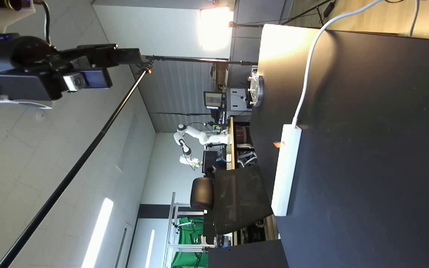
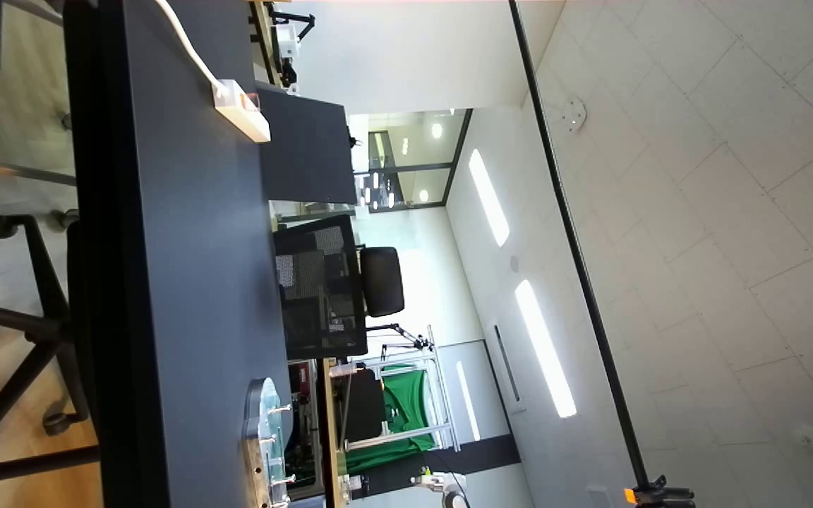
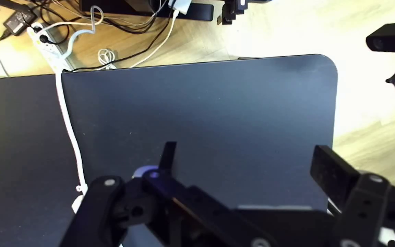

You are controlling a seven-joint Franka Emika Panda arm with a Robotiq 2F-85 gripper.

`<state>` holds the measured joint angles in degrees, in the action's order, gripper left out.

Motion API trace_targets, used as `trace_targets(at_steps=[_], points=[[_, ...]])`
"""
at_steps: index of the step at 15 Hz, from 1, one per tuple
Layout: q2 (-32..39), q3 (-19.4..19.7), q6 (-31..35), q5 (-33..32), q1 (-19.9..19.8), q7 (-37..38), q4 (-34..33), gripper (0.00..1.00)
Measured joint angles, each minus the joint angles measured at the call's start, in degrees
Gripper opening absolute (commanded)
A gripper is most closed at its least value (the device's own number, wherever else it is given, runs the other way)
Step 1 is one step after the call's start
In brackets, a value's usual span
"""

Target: Press the power button of the extension cord.

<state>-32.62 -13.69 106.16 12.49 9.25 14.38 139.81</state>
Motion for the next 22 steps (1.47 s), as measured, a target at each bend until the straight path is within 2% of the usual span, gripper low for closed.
trace_targets(at_steps=[3, 6, 8, 14, 18, 20, 22], points=[[0.0, 0.0, 0.0, 0.0, 0.0, 0.0, 0.0, 1.0], [0.4, 0.3, 3.0, -3.9, -1.0, -1.9, 1.5, 1.0], [1.9, 1.8, 6.6, -8.0, -2.7, -4.9, 3.3, 0.73], [14.8, 10.1, 16.4, -18.0, -9.8, -14.2, 4.2, 0.31], [27.2, 15.4, 21.1, -18.9, -13.2, -17.5, -1.9, 0.03], [31.3, 17.4, 26.1, -20.0, -15.0, -17.0, -6.6, 0.0], [32.8, 18.8, 30.3, -20.9, -16.0, -16.7, -10.6, 0.01]])
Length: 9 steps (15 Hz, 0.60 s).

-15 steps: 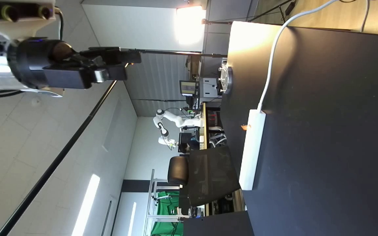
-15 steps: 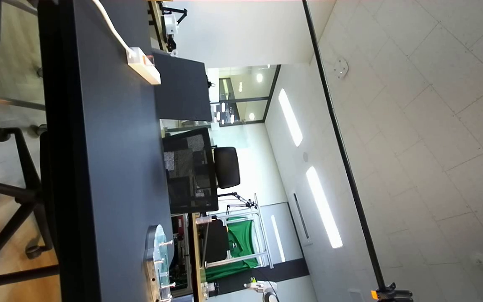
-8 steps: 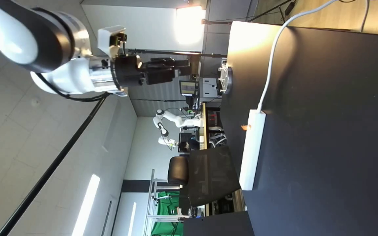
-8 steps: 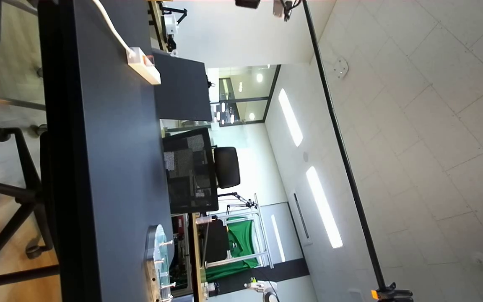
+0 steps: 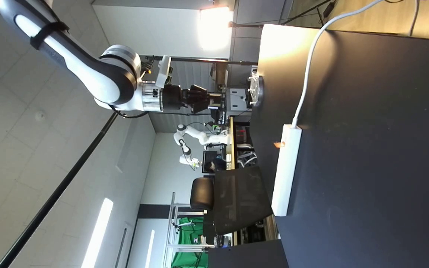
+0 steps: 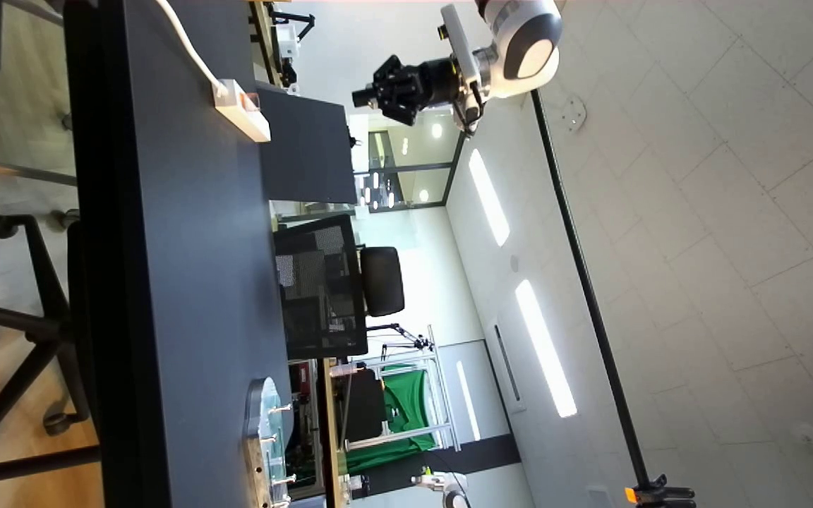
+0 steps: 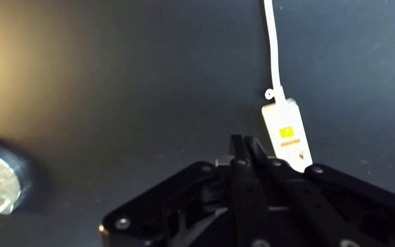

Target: Press the power button of the extension cord.

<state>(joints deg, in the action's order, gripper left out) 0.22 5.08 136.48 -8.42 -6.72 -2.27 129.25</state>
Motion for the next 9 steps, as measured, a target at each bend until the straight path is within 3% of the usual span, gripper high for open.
trace_targets(at_steps=[9], points=[[0.4, 0.2, 0.0, 0.1, 0.2, -0.4, 0.0, 0.01]])
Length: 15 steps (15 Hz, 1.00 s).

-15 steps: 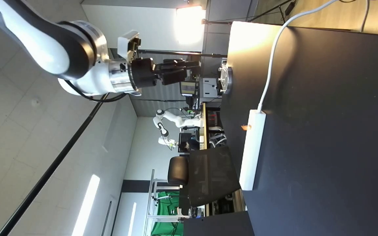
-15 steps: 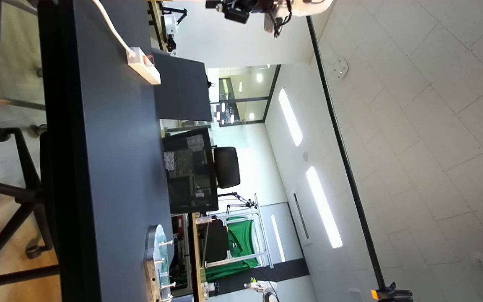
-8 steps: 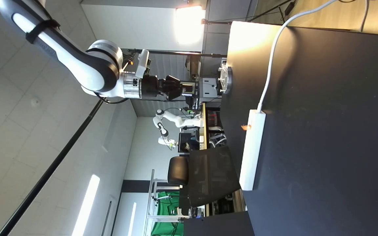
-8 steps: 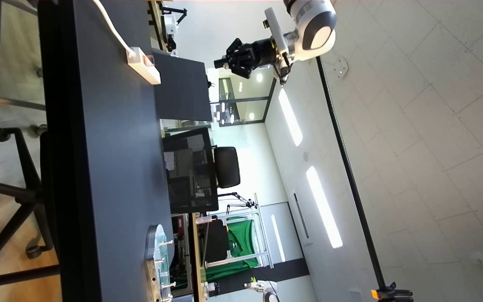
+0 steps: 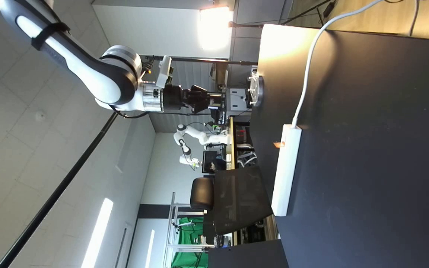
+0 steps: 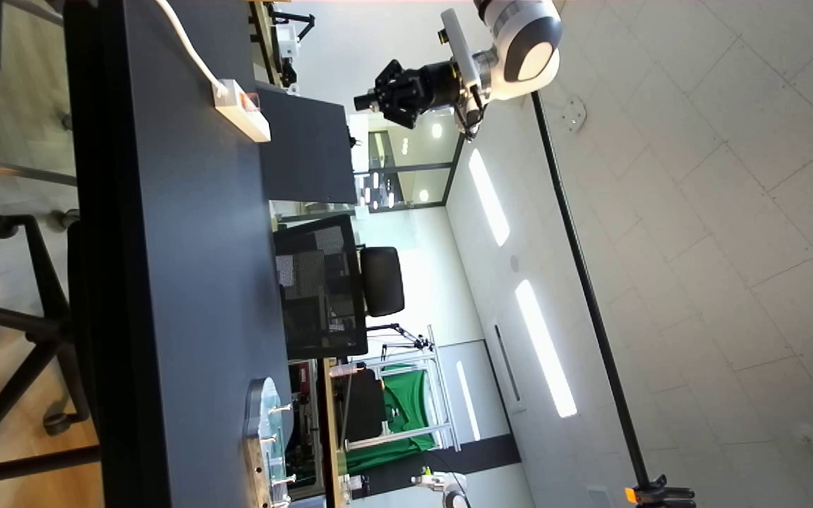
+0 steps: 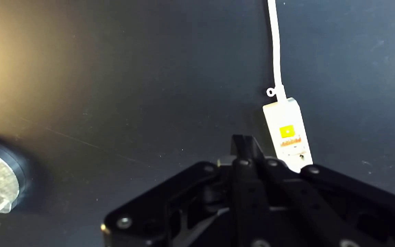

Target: Press the power button of the extension cord.

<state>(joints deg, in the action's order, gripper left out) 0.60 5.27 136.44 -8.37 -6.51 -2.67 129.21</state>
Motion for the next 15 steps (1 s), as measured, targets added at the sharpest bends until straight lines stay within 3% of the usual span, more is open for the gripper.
trace_targets(at_steps=[11, 15], points=[[0.0, 0.0, 0.0, 0.0, 0.0, 0.0, 0.0, 0.0], [3.0, -0.1, 4.3, 1.0, 0.1, 0.0, -0.1, 0.0]])
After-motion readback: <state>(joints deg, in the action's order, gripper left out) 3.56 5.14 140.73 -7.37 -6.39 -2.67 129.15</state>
